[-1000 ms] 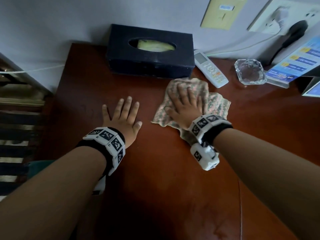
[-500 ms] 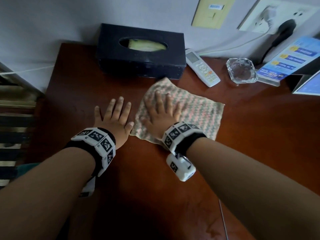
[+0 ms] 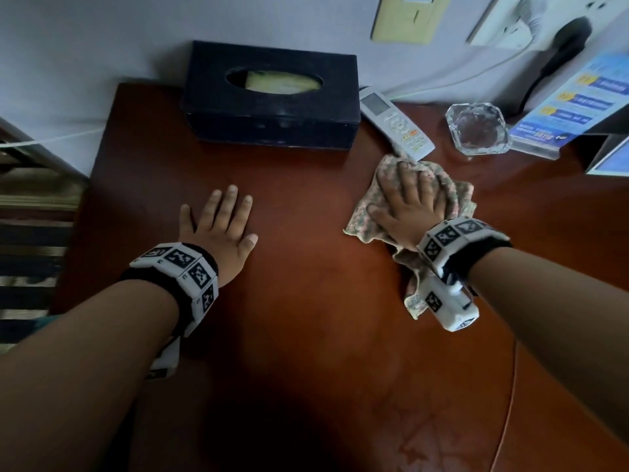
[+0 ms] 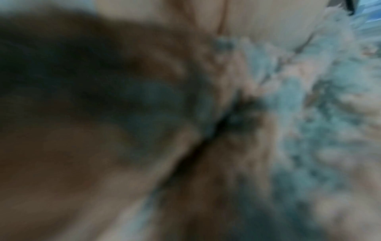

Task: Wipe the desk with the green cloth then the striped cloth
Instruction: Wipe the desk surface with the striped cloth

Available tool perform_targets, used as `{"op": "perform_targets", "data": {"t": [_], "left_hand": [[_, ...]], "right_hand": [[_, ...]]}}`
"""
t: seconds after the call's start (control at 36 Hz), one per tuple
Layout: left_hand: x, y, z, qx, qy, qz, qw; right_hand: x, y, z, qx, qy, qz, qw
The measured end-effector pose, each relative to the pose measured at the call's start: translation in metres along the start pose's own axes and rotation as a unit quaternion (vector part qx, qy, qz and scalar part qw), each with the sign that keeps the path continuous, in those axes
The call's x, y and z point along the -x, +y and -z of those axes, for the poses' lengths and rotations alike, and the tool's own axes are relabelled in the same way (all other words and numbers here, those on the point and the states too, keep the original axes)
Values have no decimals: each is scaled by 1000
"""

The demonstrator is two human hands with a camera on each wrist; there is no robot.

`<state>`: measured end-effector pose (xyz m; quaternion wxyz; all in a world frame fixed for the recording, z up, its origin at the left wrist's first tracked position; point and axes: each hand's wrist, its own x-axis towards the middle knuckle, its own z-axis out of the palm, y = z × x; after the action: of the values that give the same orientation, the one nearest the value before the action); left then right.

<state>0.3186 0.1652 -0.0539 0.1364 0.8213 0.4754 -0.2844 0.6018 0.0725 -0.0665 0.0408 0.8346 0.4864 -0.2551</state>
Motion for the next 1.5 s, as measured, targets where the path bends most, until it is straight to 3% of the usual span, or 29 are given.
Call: {"op": "perform_targets", "data": {"t": [0.11, 0.31, 0.58, 0.75, 0.97, 1.14, 1.36, 1.5], "left_hand": [[0, 0, 1, 2, -4, 2, 1000], [1, 1, 1, 7, -1, 0, 1000], [-1, 0, 0, 18, 16, 2, 1000], [0, 1, 2, 20, 9, 3, 1000], [9, 13, 17, -34, 3, 27, 999], [41, 20, 2, -27, 13, -38, 999], [67, 29, -33, 7, -4, -77, 997], [65, 33, -35, -7, -16, -66, 998]], "right_hand": [[14, -13, -11, 12, 5, 0, 1000], [60, -37, -38, 39, -29, 73, 996], [125, -118, -90, 68, -76, 184, 978], [121, -107, -88, 68, -79, 195, 975], [92, -52, -65, -10, -33, 76, 997], [67, -20, -35, -46, -25, -17, 998], [74, -31, -43, -27, 9, -41, 999], [113, -50, -73, -16, 3, 23, 1000]]}}
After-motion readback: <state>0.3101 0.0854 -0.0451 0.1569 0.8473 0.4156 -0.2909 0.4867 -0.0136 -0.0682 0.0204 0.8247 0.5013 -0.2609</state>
